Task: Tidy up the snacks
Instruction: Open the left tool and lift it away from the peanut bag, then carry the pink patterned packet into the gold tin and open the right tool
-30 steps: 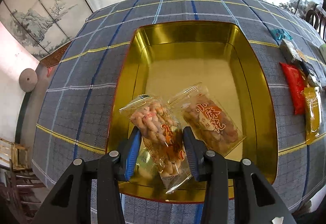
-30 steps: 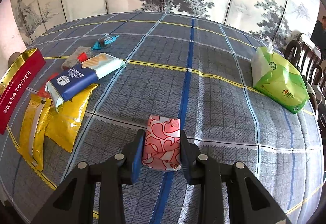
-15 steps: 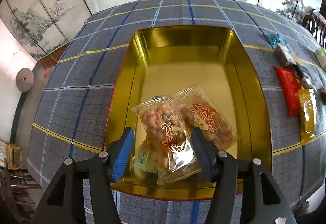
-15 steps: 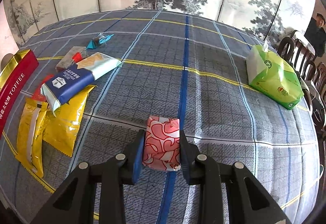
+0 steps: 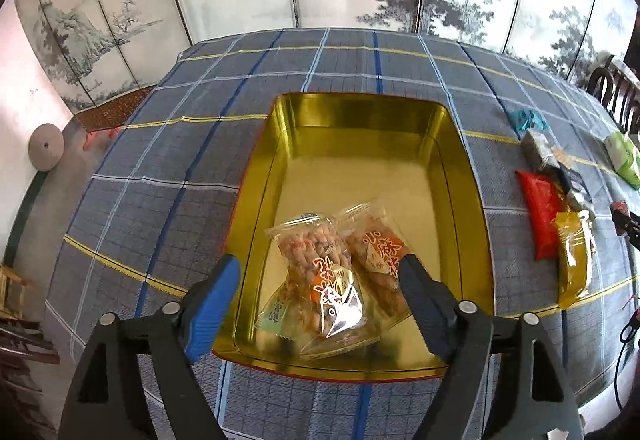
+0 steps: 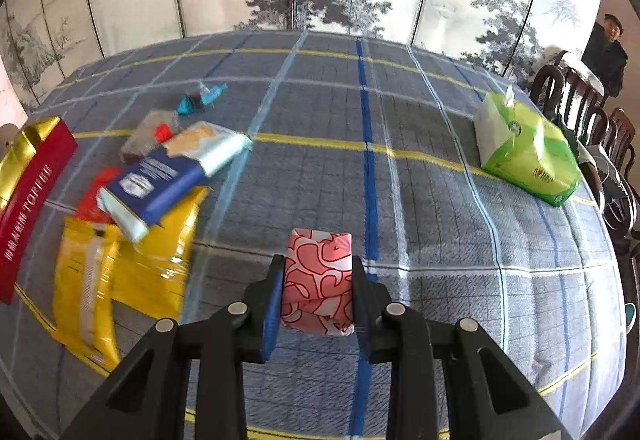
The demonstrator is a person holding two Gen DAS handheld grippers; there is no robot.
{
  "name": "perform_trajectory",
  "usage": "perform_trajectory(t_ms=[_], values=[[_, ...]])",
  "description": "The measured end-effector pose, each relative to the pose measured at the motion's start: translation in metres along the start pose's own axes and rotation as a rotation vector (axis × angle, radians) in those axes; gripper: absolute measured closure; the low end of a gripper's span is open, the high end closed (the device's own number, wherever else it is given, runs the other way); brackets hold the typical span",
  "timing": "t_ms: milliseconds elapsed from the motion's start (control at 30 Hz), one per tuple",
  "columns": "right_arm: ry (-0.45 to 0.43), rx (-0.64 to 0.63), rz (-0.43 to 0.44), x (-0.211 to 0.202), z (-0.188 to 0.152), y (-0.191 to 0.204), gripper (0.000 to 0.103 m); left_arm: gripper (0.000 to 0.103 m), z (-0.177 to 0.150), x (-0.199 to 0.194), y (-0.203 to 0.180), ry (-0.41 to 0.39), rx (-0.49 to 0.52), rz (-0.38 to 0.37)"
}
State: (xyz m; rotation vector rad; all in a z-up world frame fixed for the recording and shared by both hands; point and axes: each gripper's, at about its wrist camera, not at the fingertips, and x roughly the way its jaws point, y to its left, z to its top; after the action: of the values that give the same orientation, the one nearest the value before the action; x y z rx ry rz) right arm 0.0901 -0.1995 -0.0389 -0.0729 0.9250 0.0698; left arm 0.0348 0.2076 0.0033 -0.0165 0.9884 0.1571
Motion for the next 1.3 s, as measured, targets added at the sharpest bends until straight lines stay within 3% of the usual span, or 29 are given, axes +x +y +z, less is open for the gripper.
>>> perform_trajectory(t_ms=[200,700,1067,1300], values=[[-0.048,-0.030,0.072,-0.027,0.018,0.036,0.073,0.019,0.000,-0.009,0.009,-0.022,-0.034,0.013],[-0.068,-0.234,0.360,-0.059,0.020,0.203,0.073,0.015,-0.017,-0.024,0.056,-0.029,-0.138,0.067],[-0.049,-0.357,0.452,-0.068,0.012,0.277,0.073,0.015,-0.032,-0.025,0.084,-0.013,-0.209,0.078],[-0.018,-0.397,0.464,-0.064,0.003,0.301,0.073,0.015,-0.040,-0.025,0.095,-0.006,-0.229,0.083]])
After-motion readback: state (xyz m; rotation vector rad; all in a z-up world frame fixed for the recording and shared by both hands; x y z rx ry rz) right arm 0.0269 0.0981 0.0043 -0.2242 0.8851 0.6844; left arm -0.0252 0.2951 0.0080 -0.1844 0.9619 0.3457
